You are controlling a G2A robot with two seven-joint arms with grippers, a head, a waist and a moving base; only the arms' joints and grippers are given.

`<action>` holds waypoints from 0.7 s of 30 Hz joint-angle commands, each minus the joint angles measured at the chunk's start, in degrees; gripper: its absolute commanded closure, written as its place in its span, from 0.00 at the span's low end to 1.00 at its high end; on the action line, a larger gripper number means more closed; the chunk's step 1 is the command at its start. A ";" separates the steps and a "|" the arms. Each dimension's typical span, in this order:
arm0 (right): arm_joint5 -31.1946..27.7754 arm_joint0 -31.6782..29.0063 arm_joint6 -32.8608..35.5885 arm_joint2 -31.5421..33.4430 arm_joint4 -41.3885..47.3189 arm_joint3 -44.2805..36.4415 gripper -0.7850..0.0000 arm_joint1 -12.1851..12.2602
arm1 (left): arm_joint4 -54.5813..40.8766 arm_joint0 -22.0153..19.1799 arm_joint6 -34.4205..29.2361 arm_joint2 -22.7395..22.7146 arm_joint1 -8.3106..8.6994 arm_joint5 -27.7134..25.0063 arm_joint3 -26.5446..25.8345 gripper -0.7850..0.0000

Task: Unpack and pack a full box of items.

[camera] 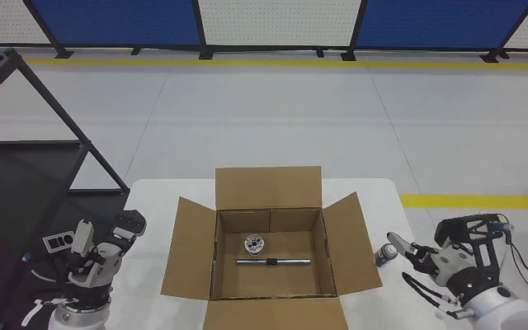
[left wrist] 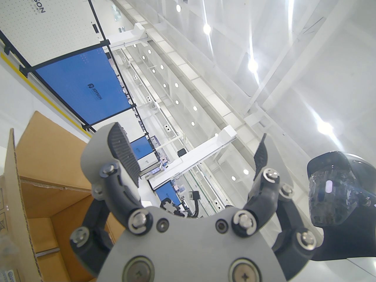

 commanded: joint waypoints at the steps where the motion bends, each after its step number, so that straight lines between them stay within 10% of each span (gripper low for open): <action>1: -1.23 2.14 -1.17 -3.37 -1.64 0.56 0.00 0.12 | 0.00 0.00 0.00 0.00 0.00 0.00 0.00 0.00; 13: 15.06 16.60 -1.96 -38.32 -23.17 0.56 0.00 -2.14 | 0.00 0.00 0.00 0.00 0.00 0.00 0.00 0.00; 21: 15.06 16.60 -1.96 -38.32 -23.17 0.56 0.00 -2.14 | 0.00 0.00 0.00 0.00 0.00 0.00 0.00 0.00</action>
